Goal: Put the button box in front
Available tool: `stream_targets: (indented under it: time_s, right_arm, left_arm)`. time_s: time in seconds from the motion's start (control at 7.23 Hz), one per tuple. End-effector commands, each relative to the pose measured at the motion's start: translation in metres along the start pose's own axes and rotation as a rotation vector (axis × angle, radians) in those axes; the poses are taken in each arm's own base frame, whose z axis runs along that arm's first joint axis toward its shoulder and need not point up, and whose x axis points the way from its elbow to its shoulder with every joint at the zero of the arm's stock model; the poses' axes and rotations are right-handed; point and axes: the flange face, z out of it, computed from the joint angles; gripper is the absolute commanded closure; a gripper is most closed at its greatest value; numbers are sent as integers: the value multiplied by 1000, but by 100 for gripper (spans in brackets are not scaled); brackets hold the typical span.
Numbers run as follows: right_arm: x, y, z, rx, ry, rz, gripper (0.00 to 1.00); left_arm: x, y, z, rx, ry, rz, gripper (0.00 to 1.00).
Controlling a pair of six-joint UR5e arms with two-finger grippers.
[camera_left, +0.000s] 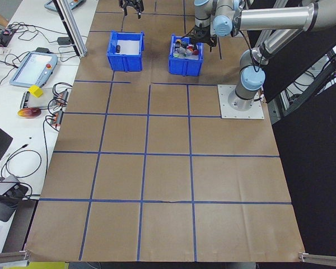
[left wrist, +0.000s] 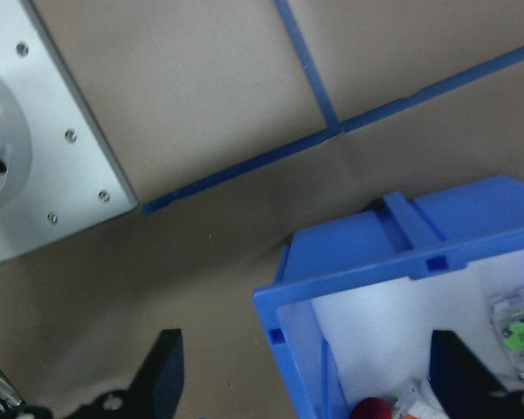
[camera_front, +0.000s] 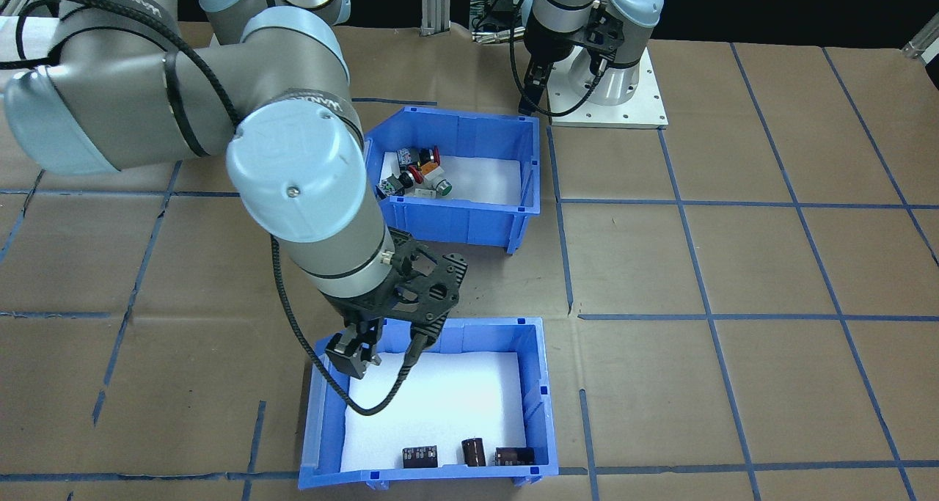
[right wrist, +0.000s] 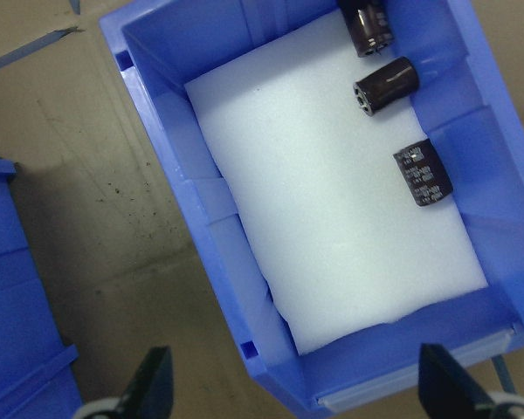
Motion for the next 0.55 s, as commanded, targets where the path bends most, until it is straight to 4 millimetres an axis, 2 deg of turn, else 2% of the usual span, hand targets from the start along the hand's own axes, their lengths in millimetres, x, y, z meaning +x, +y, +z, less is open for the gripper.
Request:
stream_targets:
  time_s: [0.0, 0.14, 0.28, 0.41]
  right_arm:
    - [-30, -41, 34, -39, 3, -137, 0]
    - [-32, -52, 56, -100, 44, -191, 0]
    - [-41, -63, 87, -141, 22, -246, 0]
    - [-45, -67, 99, -155, 12, -254, 0]
  left_arm:
    - [-17, 39, 53, -72, 95, -63, 4]
    - [-15, 38, 57, -78, 139, -48, 5]
    - [-11, 39, 60, -75, 138, -53, 8]
    - [-9, 42, 70, -66, 106, -47, 13]
